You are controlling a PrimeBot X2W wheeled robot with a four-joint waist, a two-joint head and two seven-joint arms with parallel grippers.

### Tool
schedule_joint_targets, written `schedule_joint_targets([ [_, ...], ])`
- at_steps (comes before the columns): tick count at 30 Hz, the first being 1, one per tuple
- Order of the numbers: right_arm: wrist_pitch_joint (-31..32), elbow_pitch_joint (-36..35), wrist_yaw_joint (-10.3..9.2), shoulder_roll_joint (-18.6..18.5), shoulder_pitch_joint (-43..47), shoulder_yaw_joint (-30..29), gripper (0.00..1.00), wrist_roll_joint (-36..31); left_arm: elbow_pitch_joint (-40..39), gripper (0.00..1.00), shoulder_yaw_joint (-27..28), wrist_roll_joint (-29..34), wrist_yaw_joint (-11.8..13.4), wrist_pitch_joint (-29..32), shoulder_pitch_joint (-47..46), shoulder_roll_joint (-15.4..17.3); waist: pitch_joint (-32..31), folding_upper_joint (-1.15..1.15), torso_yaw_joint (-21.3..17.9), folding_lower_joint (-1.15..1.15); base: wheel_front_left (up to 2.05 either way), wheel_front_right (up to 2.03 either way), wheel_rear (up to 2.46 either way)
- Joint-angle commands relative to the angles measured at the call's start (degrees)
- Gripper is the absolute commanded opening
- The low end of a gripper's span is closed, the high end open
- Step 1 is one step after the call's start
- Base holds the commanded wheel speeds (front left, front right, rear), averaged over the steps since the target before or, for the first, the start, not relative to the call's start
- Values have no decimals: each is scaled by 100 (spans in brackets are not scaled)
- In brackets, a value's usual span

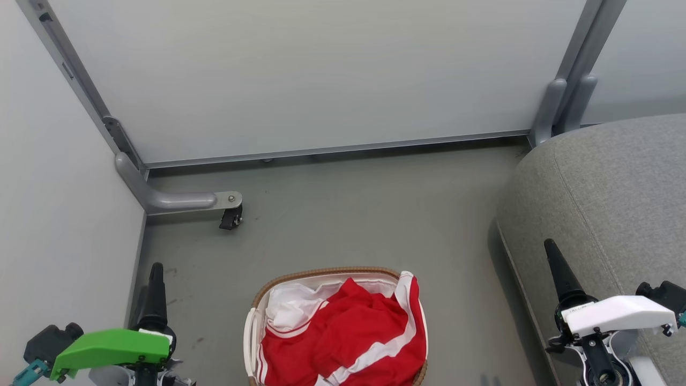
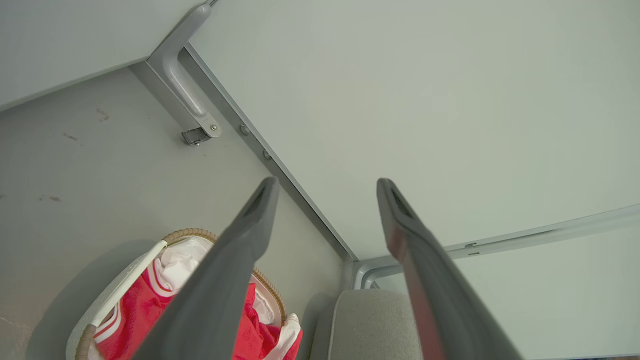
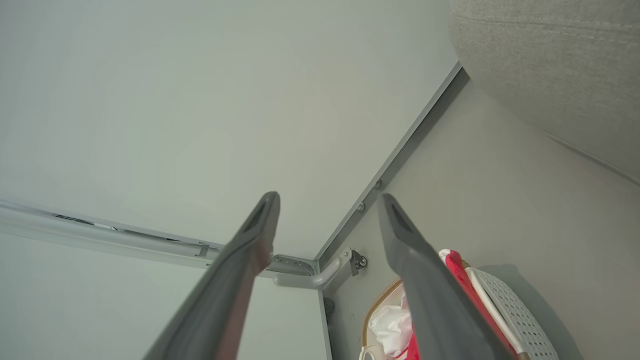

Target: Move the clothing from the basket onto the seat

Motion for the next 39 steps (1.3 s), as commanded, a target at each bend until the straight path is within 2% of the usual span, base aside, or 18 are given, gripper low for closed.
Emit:
schedule_joint_targets([
  [1,-67,-84,1,-71,-173,-10,100,-309,-52,100,-57,312,17,-70,-118,94,4,0,11,0,0,0,0],
  [22,-505,6,2,-84,-170,310,100,-2286,91,100,-383,2123,183,-505,-7,168,20,0,69,0,0,0,0],
  [39,-797,69,2,21,-51,126,100,-3720,19,100,-453,3324,341,-796,134,170,1,0,65,0,0,0,0],
])
